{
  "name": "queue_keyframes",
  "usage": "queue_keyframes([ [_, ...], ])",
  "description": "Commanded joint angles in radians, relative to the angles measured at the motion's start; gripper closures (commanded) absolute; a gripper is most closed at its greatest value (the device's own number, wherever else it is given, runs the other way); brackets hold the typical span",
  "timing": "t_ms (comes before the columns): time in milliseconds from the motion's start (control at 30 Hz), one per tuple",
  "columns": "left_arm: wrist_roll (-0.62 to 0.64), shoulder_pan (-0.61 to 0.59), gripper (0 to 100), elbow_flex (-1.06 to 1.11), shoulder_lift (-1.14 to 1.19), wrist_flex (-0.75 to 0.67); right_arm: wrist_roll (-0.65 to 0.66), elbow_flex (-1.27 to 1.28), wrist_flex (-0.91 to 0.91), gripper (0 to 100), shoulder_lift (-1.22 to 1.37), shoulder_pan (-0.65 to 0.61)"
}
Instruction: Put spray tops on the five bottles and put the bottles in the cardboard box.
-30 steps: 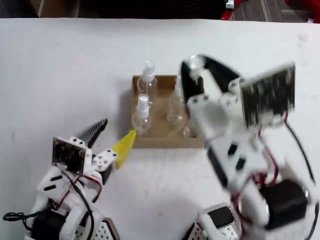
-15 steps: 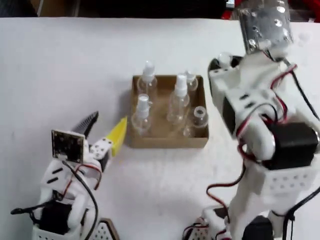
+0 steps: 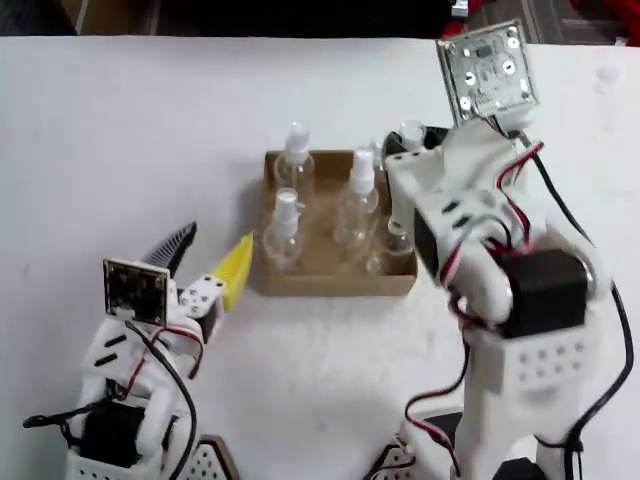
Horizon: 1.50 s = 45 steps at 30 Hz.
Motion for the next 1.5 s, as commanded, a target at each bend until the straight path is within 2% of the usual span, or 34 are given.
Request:
queue_keyframes([
  [0,0.006,-0.008,77,0.000,-0.004,-0.020,-0.011,0.026,-0.054,98.3,-0.018,0.041],
  [467,0.006,-0.008,77,0.000,-0.004,-0.020,-0.018,0.173,-0.151,98.3,-0.041,0.041],
  [800,0.006,-0.008,77,0.000,-0.004,-0.020,-0.020,0.201,-0.156,98.3,-0.045,0.041],
  [1167,0.006,-0.008,77,0.002,-0.004,-0.020,-0.011,0.618,-0.447,98.3,-0.294,0.035],
  [1467,0.005,-0.008,77,0.011,-0.004,-0.026,-0.009,0.798,-0.522,98.3,-0.352,0.042],
])
